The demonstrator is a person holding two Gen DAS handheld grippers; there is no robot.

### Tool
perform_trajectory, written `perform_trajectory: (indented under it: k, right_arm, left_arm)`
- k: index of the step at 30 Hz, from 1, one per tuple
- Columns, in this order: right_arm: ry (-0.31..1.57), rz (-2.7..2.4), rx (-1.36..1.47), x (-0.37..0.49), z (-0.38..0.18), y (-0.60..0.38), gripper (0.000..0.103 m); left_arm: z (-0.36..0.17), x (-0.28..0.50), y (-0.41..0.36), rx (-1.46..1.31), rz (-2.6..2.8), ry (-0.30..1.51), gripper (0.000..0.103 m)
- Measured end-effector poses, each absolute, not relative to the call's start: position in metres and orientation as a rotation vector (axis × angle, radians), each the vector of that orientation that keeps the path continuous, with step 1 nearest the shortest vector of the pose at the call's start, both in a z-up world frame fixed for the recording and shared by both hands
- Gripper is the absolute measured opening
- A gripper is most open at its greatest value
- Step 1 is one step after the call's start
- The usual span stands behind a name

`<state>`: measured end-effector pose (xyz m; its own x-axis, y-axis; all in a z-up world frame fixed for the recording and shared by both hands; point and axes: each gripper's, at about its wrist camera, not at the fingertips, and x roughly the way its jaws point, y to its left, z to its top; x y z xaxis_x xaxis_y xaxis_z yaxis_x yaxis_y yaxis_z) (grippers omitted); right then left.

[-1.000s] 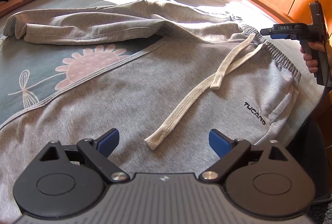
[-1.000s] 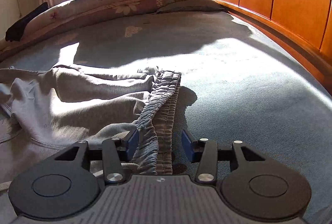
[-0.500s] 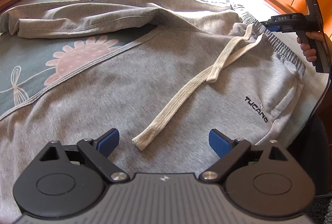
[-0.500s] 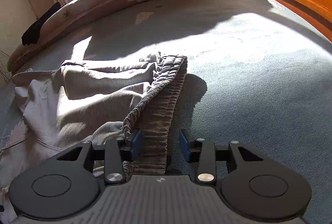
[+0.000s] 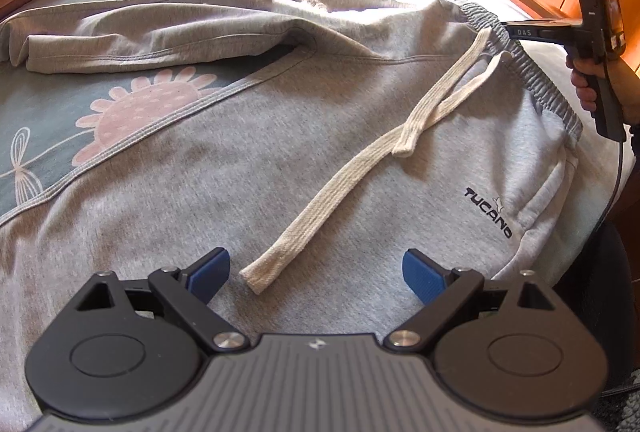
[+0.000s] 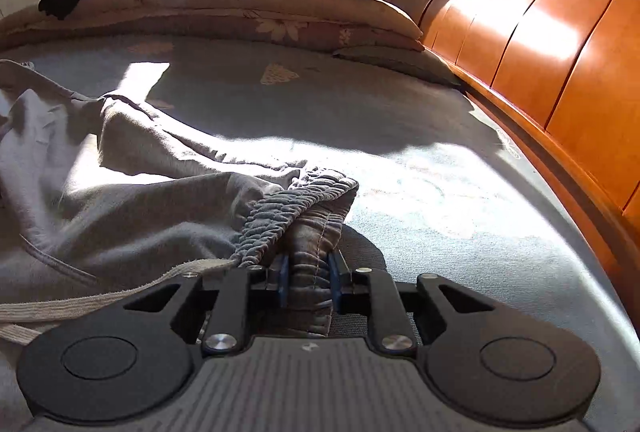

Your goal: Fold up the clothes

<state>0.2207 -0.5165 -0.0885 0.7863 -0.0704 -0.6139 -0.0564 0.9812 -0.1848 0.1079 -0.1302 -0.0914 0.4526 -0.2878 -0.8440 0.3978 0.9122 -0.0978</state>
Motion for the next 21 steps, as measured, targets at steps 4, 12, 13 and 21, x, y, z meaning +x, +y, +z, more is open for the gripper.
perform_trajectory:
  k: [4,12,13,21]
  right_arm:
    - [0.730,-0.036,-0.086,0.229,-0.096,-0.530,0.034]
    - [0.729,-0.042,0.163,0.159,-0.060,-0.568,0.052]
    - [0.736,-0.044,0.205,0.148,-0.061,-0.573,0.052]
    - [0.814,-0.023,0.515,0.067,-0.108,-0.583,0.053]
  left_arm:
    - [-0.089,0.105,-0.129,0.119,-0.432,1.009,0.093]
    - [-0.086,0.105,-0.125,0.099,-0.438,0.986,0.093]
    - [-0.086,0.105,-0.126,0.098,-0.445,0.985,0.093]
    - [-0.083,0.096,-0.134,0.107,-0.477,0.974,0.093]
